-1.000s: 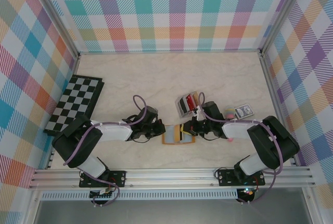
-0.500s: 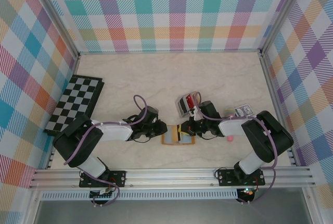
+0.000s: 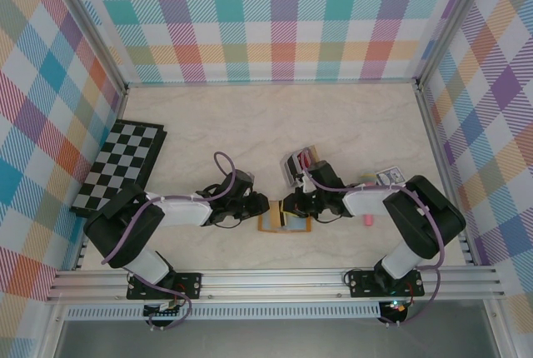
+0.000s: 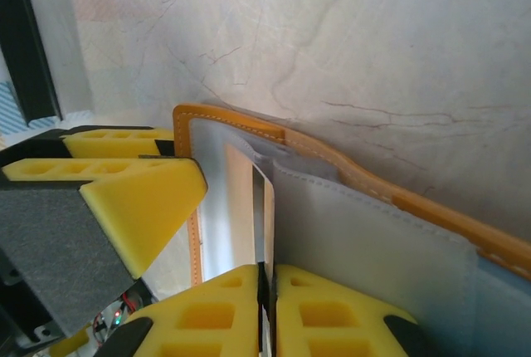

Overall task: Put the credit cards into the card holder
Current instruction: Insert the credit card into the card slot.

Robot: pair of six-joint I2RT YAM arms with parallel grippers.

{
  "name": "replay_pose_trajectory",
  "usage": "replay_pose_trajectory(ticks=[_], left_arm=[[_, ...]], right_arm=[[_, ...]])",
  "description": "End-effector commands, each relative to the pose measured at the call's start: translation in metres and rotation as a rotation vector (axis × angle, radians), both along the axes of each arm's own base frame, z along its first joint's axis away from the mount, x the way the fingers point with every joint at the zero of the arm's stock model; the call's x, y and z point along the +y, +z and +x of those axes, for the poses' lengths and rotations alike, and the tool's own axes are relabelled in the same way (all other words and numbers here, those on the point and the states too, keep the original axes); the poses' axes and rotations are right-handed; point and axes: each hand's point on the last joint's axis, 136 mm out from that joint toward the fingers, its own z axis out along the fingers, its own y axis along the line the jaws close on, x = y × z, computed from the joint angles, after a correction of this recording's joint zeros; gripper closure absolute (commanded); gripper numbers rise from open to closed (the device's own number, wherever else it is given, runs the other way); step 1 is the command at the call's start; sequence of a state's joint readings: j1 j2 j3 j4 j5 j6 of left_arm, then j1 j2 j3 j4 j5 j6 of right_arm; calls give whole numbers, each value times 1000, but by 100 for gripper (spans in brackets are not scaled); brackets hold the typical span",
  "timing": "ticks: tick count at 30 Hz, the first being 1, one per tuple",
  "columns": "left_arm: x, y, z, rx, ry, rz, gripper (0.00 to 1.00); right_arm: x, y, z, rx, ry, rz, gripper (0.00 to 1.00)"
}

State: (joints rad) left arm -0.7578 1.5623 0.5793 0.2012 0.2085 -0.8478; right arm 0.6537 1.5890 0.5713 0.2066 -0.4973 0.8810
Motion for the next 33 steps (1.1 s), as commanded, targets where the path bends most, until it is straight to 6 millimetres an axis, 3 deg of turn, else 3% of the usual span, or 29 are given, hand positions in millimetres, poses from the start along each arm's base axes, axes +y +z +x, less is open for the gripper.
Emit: replay_pose_trajectory(ticks=[1, 5, 9, 12, 17, 26, 33], left_arm=[[25, -32, -20, 80, 13, 124, 71], [27, -36, -21, 89, 13, 139, 74], [25, -38, -21, 94, 9, 133, 77], [24, -37, -21, 94, 7, 129, 77], [22, -36, -20, 93, 2, 120, 79], [17, -34, -21, 92, 1, 100, 78], [21, -37, -22, 96, 12, 120, 78]], right_arm=[[-4, -4, 1, -18, 2, -78, 87], [-18, 2, -1, -46, 13, -170, 81], [-20, 8, -3, -51, 28, -172, 80], [-18, 6, -6, -34, 39, -164, 81], [-11, 4, -7, -20, 56, -137, 91], [9, 4, -5, 10, 71, -74, 91], [-19, 7, -3, -45, 37, -254, 85]])
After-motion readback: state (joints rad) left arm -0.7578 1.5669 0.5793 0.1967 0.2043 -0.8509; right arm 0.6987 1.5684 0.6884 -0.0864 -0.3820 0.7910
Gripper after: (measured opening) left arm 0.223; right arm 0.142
